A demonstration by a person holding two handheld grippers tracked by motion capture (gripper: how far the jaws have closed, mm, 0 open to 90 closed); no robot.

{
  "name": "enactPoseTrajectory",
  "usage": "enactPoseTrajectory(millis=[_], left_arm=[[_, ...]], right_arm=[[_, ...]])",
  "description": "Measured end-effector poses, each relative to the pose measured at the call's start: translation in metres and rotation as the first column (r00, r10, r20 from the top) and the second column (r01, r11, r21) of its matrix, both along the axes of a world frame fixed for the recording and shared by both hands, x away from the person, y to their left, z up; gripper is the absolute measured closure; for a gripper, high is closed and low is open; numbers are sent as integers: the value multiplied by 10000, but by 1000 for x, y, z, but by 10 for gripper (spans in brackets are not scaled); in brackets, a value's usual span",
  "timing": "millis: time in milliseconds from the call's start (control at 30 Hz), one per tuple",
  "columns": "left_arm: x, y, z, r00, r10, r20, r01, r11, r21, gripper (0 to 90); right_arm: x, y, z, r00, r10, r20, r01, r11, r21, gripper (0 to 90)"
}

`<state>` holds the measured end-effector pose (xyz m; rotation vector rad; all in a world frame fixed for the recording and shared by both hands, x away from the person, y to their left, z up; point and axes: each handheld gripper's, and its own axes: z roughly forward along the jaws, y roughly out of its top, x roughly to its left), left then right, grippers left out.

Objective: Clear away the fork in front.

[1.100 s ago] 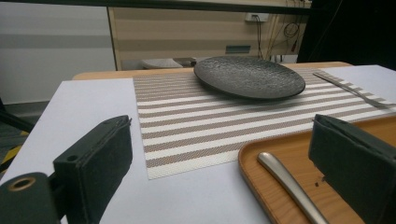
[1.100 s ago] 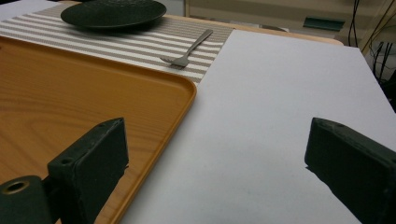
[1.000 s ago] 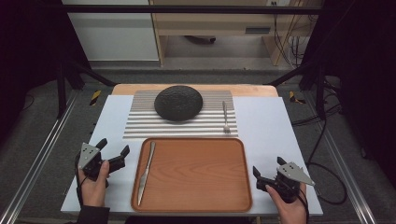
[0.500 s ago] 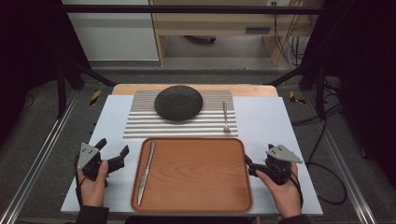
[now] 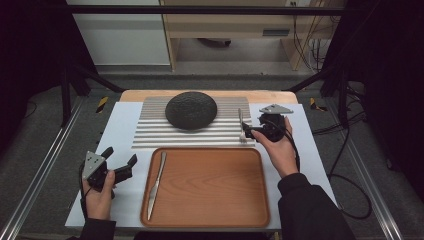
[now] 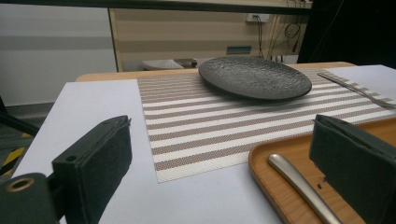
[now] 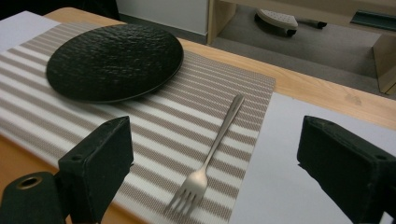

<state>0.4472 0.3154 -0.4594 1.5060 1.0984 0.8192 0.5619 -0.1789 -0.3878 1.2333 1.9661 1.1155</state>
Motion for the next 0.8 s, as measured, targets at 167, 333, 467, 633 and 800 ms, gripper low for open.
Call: enactPoseTrajectory(millis=[167,333,467,633,800], left_arm=[[-3,6,0,9998,222,15,-222,9998,-1,60],[-6,11,2,9990,431,135,-428,9988,-241,60],[-11,16,5,9990,395,197,-392,9991,-175,59],[-16,20,5,9987,480,197,-475,9985,-259,59],[-16,18,4,9990,399,210,-393,9988,-277,59]], right_arm=[[30,9,-12,9996,-161,-251,166,9997,180,126],[44,14,-26,9984,-348,-444,362,9989,295,150],[51,15,-36,9972,-407,-635,418,9990,163,181],[57,16,-47,9962,-374,-791,371,9993,-53,261],[63,17,-59,9940,-342,-1036,326,9993,-172,384]])
